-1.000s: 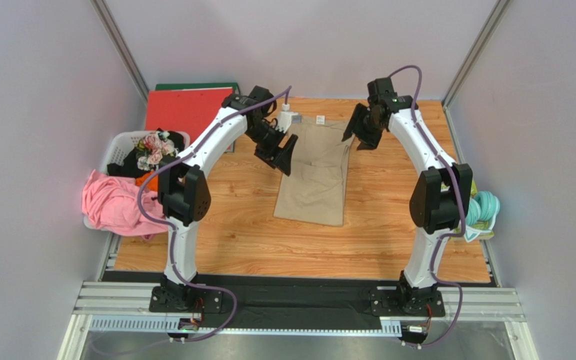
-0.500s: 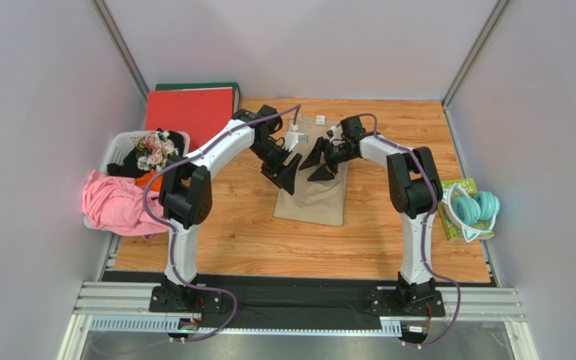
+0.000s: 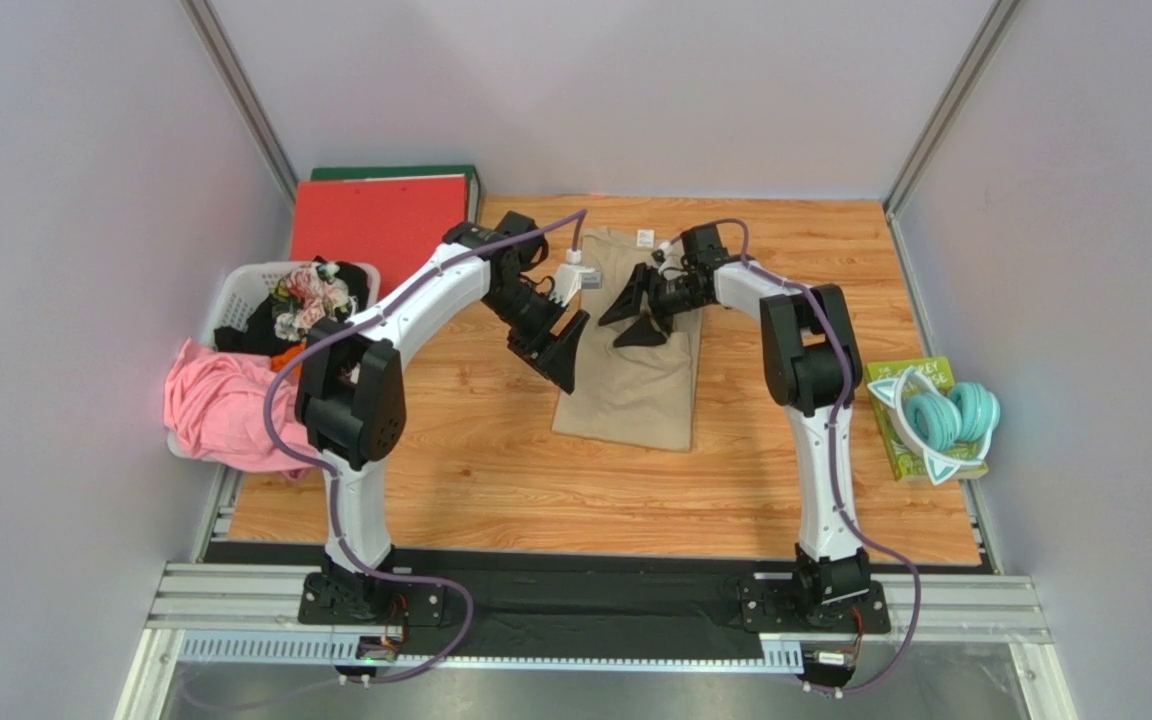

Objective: Fold and stack the t-shirts
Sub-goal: Fold the tshirt

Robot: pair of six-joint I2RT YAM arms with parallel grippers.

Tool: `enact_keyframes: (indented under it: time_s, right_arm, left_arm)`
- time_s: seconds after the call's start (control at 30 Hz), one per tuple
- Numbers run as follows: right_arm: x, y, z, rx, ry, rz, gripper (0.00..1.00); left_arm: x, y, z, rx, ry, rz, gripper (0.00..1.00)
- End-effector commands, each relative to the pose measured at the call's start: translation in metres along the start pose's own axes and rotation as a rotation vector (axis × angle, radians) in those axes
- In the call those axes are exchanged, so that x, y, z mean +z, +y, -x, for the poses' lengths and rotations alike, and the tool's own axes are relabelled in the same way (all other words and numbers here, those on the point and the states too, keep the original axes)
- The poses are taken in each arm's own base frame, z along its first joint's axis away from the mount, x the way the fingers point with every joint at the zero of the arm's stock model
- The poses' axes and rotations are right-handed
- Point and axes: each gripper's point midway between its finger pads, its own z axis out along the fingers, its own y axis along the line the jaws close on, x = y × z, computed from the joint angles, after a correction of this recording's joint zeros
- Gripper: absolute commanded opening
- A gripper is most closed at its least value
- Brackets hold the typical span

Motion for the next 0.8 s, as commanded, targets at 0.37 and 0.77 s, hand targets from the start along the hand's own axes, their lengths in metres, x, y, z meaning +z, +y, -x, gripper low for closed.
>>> enact_keyframes:
  time_s: [0.37, 0.77]
  right_arm:
    - [-0.067, 0.08, 0.017, -0.217, -0.145, -0.069, 0.6]
    - [-0.063, -0.01, -0.006, -0.057, -0.139, -0.173, 0.6]
  left_arm:
    - [-0.032, -0.024, 0.015, 0.097, -0.109, 0.002, 0.76]
    - [0.022, 0.001, 0.045, 0.097, -0.049, -0.021, 0.75]
